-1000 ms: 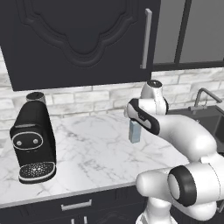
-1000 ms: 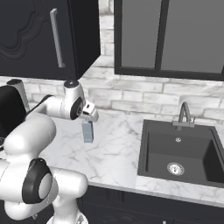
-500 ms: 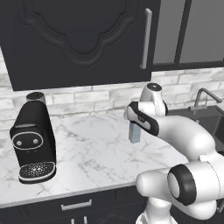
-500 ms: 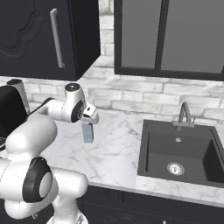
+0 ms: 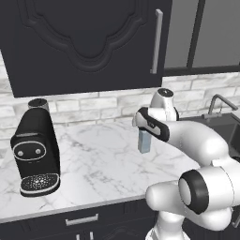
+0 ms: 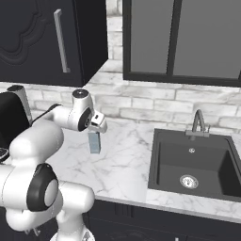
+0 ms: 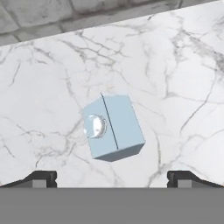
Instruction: Gather the eggs and milk located in the vicinity of the sink area and place them right next to the bowl.
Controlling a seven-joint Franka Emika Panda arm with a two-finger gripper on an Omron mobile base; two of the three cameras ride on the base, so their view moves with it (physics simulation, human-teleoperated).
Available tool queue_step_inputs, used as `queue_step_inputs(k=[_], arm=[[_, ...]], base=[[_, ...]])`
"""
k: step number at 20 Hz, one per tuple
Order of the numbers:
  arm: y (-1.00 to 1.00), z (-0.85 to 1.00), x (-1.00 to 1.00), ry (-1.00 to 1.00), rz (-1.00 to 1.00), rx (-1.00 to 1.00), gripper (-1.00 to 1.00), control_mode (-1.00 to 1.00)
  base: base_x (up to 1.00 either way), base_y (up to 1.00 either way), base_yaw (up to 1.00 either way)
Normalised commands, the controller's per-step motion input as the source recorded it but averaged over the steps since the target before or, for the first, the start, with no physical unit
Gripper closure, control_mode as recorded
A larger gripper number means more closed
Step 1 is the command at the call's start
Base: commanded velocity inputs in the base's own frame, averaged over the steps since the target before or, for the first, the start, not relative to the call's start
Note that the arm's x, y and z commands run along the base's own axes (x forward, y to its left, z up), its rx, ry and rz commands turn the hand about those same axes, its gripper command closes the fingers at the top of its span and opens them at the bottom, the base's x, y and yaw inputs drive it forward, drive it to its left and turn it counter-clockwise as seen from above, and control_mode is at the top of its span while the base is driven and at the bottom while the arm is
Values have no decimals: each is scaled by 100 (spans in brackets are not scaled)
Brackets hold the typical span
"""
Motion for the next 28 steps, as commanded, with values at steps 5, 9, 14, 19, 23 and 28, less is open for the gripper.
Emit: queue_step_inputs(k=[5, 9, 14, 19, 23, 28], arm=[[0, -9, 9, 0, 0, 0, -100, -100], [0, -16, 8, 0, 0, 0, -100, -100], [0, -16, 12, 0, 0, 0, -100, -100], [0, -12, 16, 0, 0, 0, -100, -100], [0, -12, 14, 0, 0, 0, -100, -100], [0, -13, 8, 0, 0, 0, -100, -100]], base=[[0, 0, 0], [0, 0, 0], [0, 0, 0], [0, 0, 0], [0, 0, 0], [0, 0, 0]])
